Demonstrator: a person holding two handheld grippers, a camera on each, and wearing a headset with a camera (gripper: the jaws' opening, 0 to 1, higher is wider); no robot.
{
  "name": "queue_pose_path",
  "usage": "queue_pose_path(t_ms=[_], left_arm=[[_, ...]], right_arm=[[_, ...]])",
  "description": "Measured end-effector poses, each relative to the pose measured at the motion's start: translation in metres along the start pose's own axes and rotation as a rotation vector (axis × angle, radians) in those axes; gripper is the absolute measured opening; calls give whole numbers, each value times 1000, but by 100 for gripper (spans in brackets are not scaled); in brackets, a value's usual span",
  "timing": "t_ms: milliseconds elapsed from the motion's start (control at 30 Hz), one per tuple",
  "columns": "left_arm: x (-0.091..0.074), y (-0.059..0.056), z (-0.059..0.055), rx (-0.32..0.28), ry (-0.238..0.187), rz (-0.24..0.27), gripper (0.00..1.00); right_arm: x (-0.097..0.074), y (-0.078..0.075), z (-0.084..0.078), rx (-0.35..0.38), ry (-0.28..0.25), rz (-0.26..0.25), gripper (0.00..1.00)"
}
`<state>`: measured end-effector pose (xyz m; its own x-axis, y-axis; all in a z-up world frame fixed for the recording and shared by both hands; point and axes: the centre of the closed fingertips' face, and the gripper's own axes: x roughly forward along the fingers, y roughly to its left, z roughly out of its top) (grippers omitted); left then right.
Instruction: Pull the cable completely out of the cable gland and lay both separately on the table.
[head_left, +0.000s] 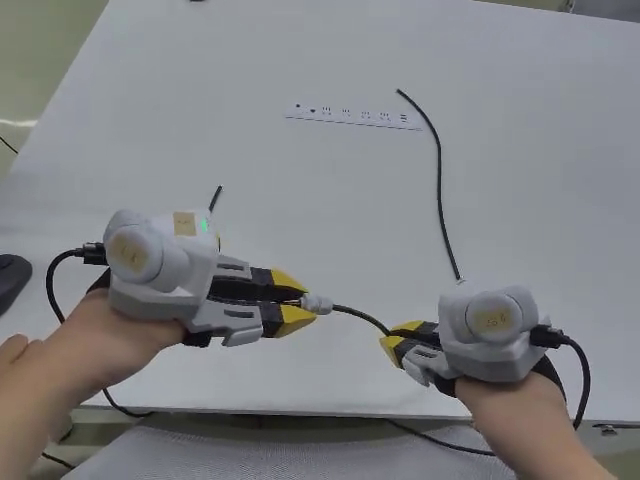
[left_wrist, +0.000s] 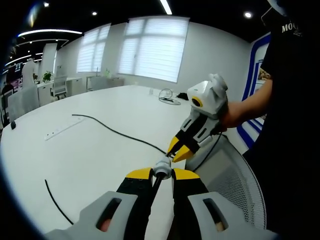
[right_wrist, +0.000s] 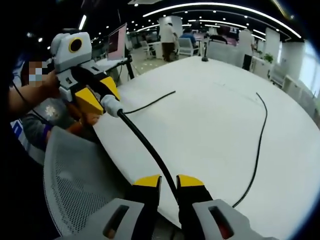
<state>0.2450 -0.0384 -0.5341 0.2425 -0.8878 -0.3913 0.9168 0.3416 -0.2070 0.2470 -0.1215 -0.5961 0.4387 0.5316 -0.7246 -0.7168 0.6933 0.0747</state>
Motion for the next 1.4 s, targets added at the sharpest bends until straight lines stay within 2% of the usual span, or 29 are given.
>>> queue_pose_path(t_ms=[133, 167, 200, 333, 433, 667, 833, 933, 967, 1400], left_arm=[[0, 3, 0, 3, 3, 5, 15], [0, 3, 0, 3, 2, 5, 15], [0, 3, 0, 2, 1, 3, 15], [2, 1, 0, 4, 3, -3, 15], [2, 1, 0, 2, 3, -5, 15], [3, 1, 1, 3, 2, -10, 15], [2, 2, 1, 2, -2, -1, 15], [2, 2, 2, 4, -3, 2, 15], [3, 1, 2, 9, 0, 2, 15], [6, -3, 7, 24, 2, 7, 15]], right_arm=[[-8, 3, 21, -143, -20, -26, 19], [-8, 7, 26, -173, -27, -25, 19], [-8, 14, 36, -232, -33, -18, 19], [-3, 31, 57, -313, -63, 3, 17], [4, 37, 59, -398, -32, 2, 15], [8, 47, 68, -467, -52, 25, 4], [9, 48, 67, -440, -48, 38, 1], [10, 47, 66, -399, -50, 40, 0], [9, 47, 65, -370, -47, 40, 0], [4, 38, 59, -264, -61, 27, 0]])
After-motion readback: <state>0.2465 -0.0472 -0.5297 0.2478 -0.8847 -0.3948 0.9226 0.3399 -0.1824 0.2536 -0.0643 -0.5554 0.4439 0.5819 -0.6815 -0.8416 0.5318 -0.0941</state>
